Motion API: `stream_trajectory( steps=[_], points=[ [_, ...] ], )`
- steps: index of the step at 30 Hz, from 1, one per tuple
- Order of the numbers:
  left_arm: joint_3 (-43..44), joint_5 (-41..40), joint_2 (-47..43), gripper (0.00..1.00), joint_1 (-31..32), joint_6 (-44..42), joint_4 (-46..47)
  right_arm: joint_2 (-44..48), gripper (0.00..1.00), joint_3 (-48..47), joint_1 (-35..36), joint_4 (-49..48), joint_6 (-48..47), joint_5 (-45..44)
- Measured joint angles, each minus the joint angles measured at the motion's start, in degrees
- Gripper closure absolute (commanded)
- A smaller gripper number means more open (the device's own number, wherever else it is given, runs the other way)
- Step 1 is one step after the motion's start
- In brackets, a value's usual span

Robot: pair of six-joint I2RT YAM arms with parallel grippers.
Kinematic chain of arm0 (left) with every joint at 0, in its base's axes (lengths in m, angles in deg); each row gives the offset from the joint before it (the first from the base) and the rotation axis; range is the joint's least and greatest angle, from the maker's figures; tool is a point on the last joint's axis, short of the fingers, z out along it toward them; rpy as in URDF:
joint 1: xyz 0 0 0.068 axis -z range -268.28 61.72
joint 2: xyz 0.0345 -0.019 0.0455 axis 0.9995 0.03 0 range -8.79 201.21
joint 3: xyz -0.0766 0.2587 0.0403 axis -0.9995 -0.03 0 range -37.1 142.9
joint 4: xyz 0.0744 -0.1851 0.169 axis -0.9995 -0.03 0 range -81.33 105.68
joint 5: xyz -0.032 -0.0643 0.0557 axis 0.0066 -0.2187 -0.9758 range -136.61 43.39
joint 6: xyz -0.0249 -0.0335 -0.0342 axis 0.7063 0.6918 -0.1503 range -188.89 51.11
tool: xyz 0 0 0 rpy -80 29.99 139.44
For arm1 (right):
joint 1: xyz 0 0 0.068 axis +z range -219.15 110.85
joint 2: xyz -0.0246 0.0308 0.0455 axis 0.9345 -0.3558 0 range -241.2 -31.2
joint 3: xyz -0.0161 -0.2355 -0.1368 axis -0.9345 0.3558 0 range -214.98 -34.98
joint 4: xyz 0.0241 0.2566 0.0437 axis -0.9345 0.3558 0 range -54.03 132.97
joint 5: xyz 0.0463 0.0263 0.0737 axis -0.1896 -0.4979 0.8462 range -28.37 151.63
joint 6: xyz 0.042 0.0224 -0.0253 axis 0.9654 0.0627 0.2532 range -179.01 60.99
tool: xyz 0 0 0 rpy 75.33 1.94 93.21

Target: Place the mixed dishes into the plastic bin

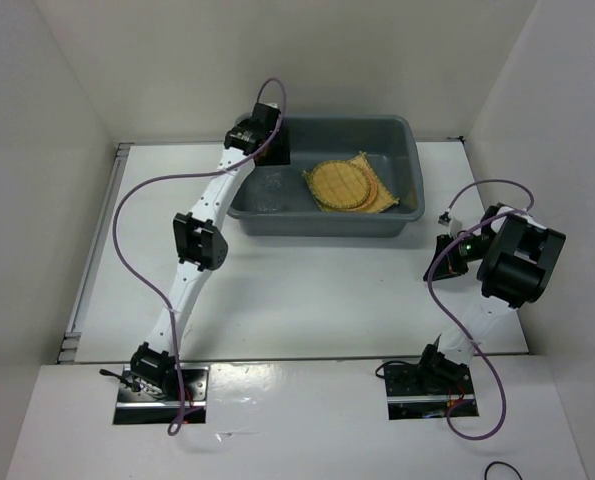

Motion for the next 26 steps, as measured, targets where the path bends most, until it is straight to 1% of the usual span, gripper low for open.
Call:
stream_trajectory(
  steps=[1, 3, 6, 9, 10, 11, 14, 16, 18, 21, 24, 25, 26],
  points=[
    [0.52, -0.57, 0.00, 0.15, -0.04, 0.31, -0.44, 0.00, 0.73, 0.00, 0.00, 0.00, 0.02, -0.02],
    [3.17, -2.16, 0.00, 0.07, -0.24, 1.05, -2.10, 0.00, 0.73, 0.00, 0.00, 0.00, 0.04, -0.04],
    [6.43, -5.99, -2.29, 0.00, -0.48, 2.19, -2.25, 0.37, 0.68, 0.07, 0.00, -0.31, 0.98, -0.35],
    [6.88, -11.54, -8.79, 0.00, -0.20, 2.51, -1.90, 3.52, 0.59, 0.81, 0.00, -1.95, 3.26, -1.77],
    [7.04, -14.29, -11.52, 0.00, -0.07, 2.58, -1.77, 5.09, 0.54, 1.18, 0.00, -2.67, 4.02, -2.19],
    [7.23, -17.46, -14.62, 0.00, 0.22, 2.82, -1.70, 6.86, 0.44, 1.44, 0.00, -3.23, 4.94, -2.71],
    [9.09, -25.00, -23.30, 0.00, 1.62, 5.25, -3.93, 11.61, 0.25, 1.99, 0.15, -5.42, 7.72, -4.22],
    [9.03, -29.14, -29.24, 0.00, 2.58, 8.09, -7.08, 14.16, 0.20, 2.32, 0.72, -6.64, 9.31, -5.16],
    [1.70, -32.85, -36.28, 0.00, 3.72, 10.21, -8.44, 15.82, 0.16, 2.78, 2.25, -7.74, 10.49, -6.08],
    [-12.00, -39.52, -43.87, 0.00, 6.97, 14.27, -11.72, 16.83, 0.14, 3.67, 5.77, -8.96, 11.82, -6.86],
    [-30.53, -44.48, -48.50, 0.00, 13.44, 15.74, -12.13, 18.08, 0.14, 4.81, 8.57, -10.05, 13.00, -7.65],
    [-38.25, -44.81, -49.55, 0.00, 15.91, 15.39, -10.71, 18.53, 0.14, 4.96, 8.96, -10.19, 13.38, -7.80],
    [-46.38, -43.45, -50.77, 0.00, 17.73, 14.69, -8.72, 18.91, 0.14, 4.96, 9.01, -10.34, 13.70, -7.91]
  ],
)
